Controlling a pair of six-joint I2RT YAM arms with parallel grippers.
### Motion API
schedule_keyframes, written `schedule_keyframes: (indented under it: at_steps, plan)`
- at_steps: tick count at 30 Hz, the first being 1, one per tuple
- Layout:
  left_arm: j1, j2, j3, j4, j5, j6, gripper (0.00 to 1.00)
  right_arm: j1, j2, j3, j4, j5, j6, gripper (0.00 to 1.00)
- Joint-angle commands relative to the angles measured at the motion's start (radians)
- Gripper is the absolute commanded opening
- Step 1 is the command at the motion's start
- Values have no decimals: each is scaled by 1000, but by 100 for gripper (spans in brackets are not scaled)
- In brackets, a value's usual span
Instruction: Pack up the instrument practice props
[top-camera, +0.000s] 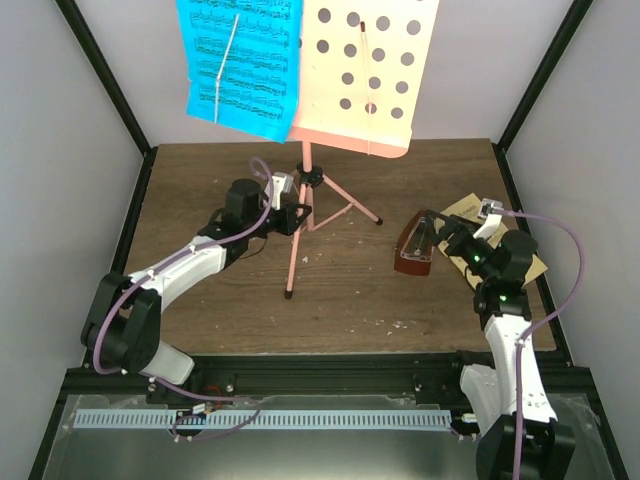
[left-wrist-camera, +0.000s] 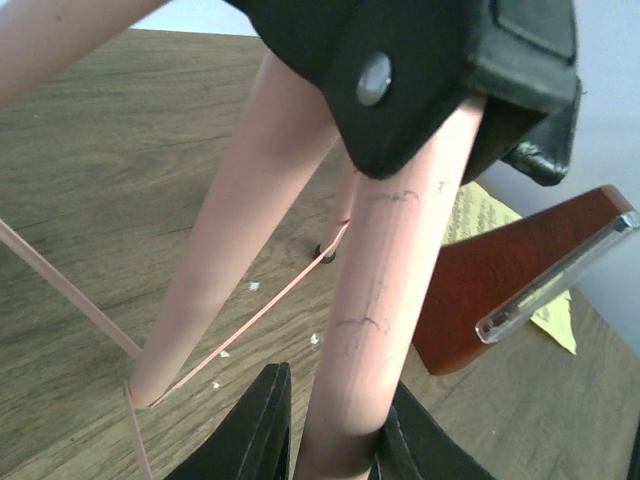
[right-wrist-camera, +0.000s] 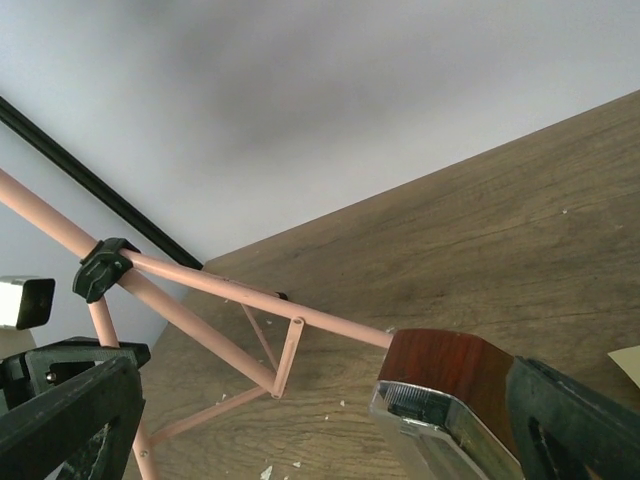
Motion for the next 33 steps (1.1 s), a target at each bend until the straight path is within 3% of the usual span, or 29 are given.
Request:
schedule_keyframes:
  at_steps: [1, 8, 13, 25, 30, 33]
  plan:
    - [7, -74, -32, -26, -119, -13, 17, 10, 4, -2, 25, -23, -7, 100]
    - [-7, -135, -54, -85, -222, 9, 9, 10, 5, -8, 30, -23, 1, 100]
    - [-56, -120, -45, -70, -262, -58, 0, 10, -3, -7, 27, -23, 12, 100]
    - [-247, 59, 109, -24, -480, -217, 0, 12, -43, 9, -20, -30, 19, 100]
    - [-286, 117, 163, -15, -506, -252, 0, 12, -53, 16, -37, -37, 22, 100]
    - [-288, 111, 160, -18, -514, -241, 21, 12, -57, 24, -45, -52, 25, 100]
